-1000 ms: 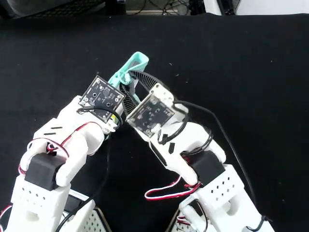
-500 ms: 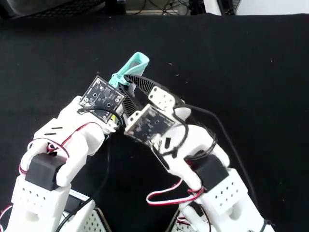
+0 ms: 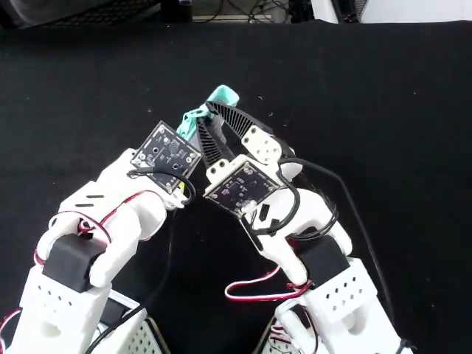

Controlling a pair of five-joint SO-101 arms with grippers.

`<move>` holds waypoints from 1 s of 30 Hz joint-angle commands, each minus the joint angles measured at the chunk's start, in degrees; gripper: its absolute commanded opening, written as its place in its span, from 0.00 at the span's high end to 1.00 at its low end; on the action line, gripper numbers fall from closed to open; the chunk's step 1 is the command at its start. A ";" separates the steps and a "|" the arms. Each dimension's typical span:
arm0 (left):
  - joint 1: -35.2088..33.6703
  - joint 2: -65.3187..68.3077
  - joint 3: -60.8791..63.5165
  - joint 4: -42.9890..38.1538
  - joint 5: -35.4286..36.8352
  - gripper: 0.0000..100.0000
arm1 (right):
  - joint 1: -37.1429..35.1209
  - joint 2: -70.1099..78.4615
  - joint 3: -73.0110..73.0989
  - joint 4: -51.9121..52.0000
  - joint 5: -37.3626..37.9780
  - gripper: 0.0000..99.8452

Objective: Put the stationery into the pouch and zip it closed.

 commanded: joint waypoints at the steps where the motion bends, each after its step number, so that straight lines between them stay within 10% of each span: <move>1: 0.75 1.67 2.68 1.76 0.53 0.97 | 3.60 -0.22 -0.40 -2.11 0.44 0.99; 30: 0.31 1.67 3.38 1.41 0.35 0.97 | 18.73 26.95 -1.01 -20.48 0.44 0.99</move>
